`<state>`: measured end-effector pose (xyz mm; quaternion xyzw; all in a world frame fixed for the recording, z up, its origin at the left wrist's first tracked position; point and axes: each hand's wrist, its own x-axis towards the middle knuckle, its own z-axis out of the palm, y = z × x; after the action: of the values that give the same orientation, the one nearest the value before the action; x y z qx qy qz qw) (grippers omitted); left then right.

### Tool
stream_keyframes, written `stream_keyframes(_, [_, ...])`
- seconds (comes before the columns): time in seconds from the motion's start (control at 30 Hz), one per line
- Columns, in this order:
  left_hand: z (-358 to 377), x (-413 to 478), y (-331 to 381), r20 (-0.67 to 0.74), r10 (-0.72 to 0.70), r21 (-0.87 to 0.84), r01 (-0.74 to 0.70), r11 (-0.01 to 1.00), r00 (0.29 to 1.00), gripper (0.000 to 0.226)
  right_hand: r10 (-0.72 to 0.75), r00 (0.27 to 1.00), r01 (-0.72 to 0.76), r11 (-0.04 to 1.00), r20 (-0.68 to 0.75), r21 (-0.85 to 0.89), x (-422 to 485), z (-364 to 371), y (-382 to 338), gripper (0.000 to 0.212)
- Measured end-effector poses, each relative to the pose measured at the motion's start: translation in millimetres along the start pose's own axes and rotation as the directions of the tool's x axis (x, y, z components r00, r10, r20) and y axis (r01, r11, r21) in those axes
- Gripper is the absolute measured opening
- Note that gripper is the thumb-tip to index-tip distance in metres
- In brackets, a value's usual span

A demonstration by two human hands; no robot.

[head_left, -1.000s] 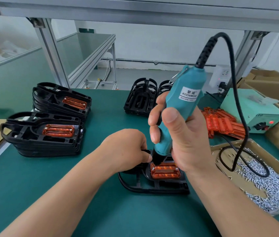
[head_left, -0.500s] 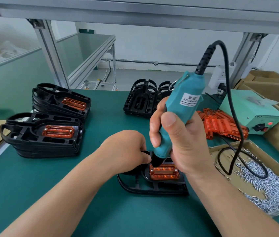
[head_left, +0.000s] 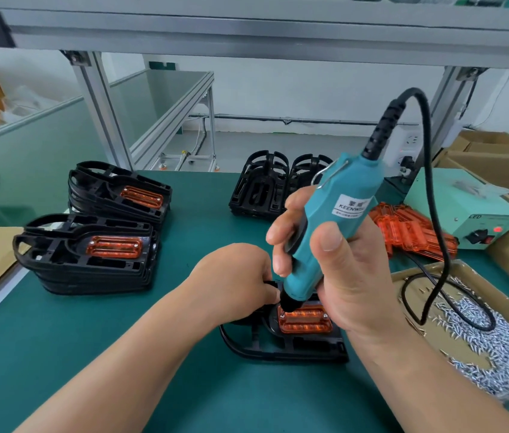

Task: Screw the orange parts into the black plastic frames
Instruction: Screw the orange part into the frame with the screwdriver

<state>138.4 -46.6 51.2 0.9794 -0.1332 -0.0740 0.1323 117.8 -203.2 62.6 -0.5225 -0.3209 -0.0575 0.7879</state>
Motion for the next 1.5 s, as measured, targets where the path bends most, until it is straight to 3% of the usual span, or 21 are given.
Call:
stream_keyframes(0.17, [1.3,-0.4,0.2,-0.033,0.014,0.028,-0.013,1.0,0.999,0.034,-0.095,0.995,0.096,0.995,-0.03,0.017,10.9,1.9,-19.5,0.054])
stream_keyframes(0.3, [1.8,-1.7,-0.3,-0.041,-0.002,0.0,0.002,1.0,0.999,0.034,-0.185,0.96,0.188,0.982,-0.21,-0.007,28.2,-12.4,-39.9,0.049])
stream_keyframes(0.47, [4.1,-2.5,-1.6,-0.043,0.008,0.049,-0.006,0.999,0.999,0.033,-0.036,0.862,0.076,0.995,-0.506,0.059,16.3,-36.4,-22.2,0.041])
stream_keyframes(0.7, [4.6,-4.5,-0.5,-0.058,0.04,0.103,-0.034,0.994,0.997,0.029,0.133,0.692,0.048,0.972,-0.71,0.229,8.1,-57.7,0.1,0.042])
stream_keyframes(0.83, [3.0,-4.8,-0.4,-0.059,0.052,0.086,-0.047,0.995,0.997,0.028,0.195,0.629,0.044,0.958,-0.752,0.285,7.2,-62.6,8.0,0.041])
stream_keyframes(1.07, [-4.3,-6.2,0.8,-0.094,0.05,0.178,-0.032,0.983,0.994,0.027,0.224,0.619,0.032,0.951,-0.753,0.309,5.2,-64.4,12.0,0.041])
stream_keyframes(1.5, [-91.7,-49.3,-83.6,-0.328,-0.099,0.361,0.221,0.906,0.94,0.021,0.204,0.619,0.012,0.963,-0.758,0.269,4.5,-60.3,11.9,0.041])
